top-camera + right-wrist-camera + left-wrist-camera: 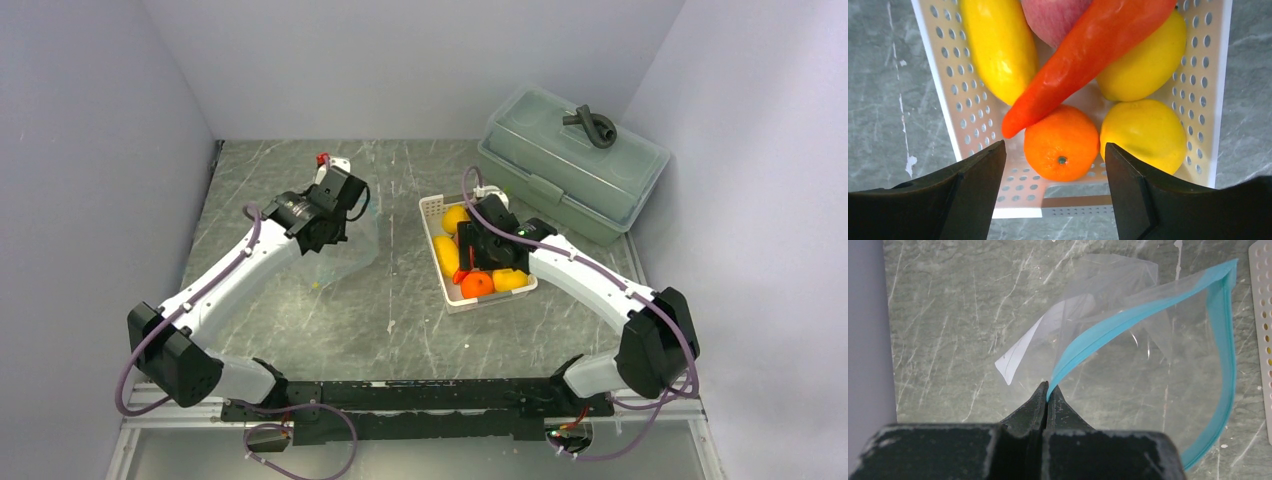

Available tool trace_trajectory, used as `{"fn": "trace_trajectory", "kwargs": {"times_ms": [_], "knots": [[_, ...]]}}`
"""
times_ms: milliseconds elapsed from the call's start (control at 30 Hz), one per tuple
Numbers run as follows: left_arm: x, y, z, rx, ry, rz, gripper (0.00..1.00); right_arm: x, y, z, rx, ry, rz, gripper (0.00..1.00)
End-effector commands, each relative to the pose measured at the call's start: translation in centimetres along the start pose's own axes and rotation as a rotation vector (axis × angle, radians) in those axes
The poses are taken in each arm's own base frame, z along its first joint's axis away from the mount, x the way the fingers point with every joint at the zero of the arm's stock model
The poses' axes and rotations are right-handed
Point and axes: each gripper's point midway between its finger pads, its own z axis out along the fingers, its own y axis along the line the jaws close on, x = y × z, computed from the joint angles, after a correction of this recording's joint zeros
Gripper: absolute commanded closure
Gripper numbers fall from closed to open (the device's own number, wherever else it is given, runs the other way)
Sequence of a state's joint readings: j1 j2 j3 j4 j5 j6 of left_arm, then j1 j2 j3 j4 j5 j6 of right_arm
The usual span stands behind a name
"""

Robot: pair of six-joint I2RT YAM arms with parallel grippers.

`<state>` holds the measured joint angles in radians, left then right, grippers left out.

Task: Place the food in the zip-top bag and seal the zipper
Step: Pick up the fake fruit from the bin.

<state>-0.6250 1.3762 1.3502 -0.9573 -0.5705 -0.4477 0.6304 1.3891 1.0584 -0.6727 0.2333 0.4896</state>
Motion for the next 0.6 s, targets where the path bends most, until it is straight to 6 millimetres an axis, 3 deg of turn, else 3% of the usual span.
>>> {"fn": "trace_trajectory", "kwargs": {"times_ms": [0,567], "knots": [[-0.8,-0.1,-0.4,0.054,-0.019,-0.01,1.0,1.0,0.0,-0.1,-0.021,0.044,-0.004,0.22],[1.3,0.0,0.4,0.074,-0.003,0.019,1.0,3.9,-0.1,2.3,0.007,0.182,-0.027,0.14]]}}
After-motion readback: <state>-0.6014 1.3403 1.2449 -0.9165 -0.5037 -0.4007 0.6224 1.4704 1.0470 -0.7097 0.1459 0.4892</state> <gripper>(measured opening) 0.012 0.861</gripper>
